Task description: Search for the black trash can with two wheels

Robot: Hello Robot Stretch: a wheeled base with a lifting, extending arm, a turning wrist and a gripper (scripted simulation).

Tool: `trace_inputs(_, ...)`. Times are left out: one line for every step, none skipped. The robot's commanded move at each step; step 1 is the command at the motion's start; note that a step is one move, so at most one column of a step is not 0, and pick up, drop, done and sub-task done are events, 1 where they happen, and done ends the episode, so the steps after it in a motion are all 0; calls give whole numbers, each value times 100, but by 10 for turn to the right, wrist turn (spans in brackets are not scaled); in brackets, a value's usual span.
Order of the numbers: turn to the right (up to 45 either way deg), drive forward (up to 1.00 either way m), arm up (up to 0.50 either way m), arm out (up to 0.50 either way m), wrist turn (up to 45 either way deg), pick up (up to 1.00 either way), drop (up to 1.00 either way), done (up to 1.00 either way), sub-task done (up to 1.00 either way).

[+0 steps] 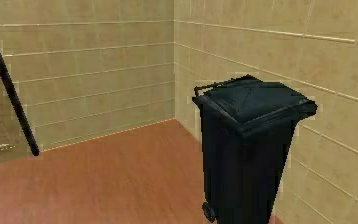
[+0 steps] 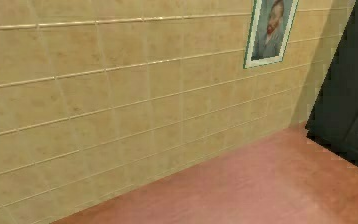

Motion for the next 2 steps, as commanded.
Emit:
trace_inputs(210,0,0,0,0,0,0,0,0)
trace_inputs(0,0,0,0,0,0,0,100,0)
